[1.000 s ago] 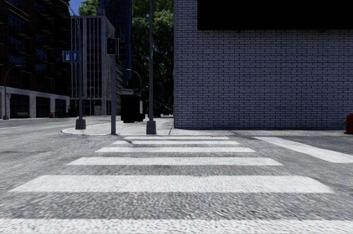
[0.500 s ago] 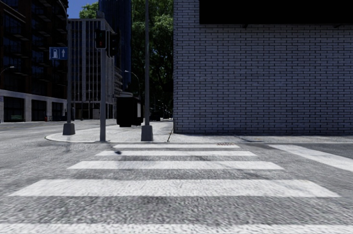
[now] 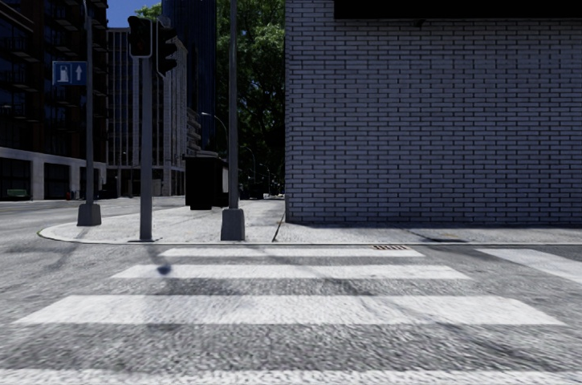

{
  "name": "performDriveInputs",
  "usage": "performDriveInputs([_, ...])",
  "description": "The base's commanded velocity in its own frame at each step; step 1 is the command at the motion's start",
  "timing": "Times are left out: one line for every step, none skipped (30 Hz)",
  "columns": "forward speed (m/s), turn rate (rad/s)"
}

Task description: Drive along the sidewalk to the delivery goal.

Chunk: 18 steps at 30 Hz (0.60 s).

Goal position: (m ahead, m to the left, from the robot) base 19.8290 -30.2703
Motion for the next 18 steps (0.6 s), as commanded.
performDriveInputs([2.00, 0.00])
performDriveInputs([2.00, 0.00])
performDriveInputs([2.00, 0.00])
performDriveInputs([2.00, 0.00])
performDriveInputs([2.00, 0.00])
performDriveInputs([2.00, 0.00])
performDriveInputs([2.00, 0.00])
performDriveInputs([2.00, 0.00])
performDriveInputs([2.00, 0.00])
performDriveInputs([2.00, 0.00])
performDriveInputs([2.00, 0.00])
performDriveInputs([2.00, 0.00])
performDriveInputs([2.00, 0.00])
performDriveInputs([2.00, 0.00])
performDriveInputs([2.00, 0.00])
performDriveInputs([2.00, 0.00])
performDriveInputs([2.00, 0.00])
performDriveInputs([2.00, 0.00])
